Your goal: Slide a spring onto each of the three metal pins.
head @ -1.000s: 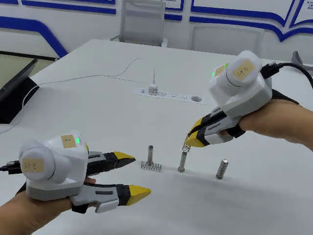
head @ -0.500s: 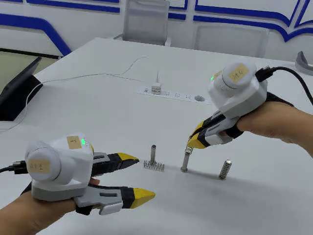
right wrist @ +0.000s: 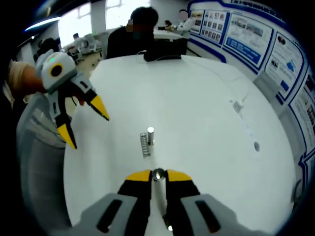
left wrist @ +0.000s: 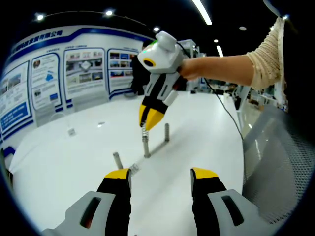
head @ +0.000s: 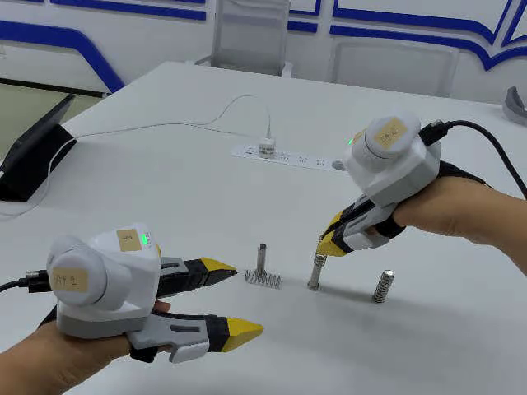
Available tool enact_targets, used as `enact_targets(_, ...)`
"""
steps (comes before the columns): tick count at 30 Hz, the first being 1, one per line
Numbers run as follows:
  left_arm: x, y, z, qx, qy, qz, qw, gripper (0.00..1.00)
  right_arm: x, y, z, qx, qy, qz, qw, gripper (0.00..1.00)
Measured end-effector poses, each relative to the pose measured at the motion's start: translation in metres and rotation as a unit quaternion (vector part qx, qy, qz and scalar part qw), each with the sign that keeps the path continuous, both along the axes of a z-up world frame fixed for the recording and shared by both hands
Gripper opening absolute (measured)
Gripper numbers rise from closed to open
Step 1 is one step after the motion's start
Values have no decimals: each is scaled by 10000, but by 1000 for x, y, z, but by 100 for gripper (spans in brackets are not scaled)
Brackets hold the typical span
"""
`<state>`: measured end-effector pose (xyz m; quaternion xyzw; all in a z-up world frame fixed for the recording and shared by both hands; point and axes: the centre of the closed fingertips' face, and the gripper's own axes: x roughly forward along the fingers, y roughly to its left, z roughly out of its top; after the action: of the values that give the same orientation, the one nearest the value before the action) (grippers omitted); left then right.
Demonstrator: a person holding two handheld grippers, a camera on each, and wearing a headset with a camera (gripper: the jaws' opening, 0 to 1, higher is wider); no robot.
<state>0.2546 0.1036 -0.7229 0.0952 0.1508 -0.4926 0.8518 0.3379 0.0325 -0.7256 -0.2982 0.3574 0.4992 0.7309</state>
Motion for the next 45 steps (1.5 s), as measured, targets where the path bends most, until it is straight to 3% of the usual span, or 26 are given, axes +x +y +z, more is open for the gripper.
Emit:
enact_targets(29,-1,2,-1,16,32,66,10000,49,7,-2,-43,-159,356,-215,9990,12)
enact_targets(45,1,3,1,12,4,80,10000,48,6,-4,-39,-64,244,-177,9995,17)
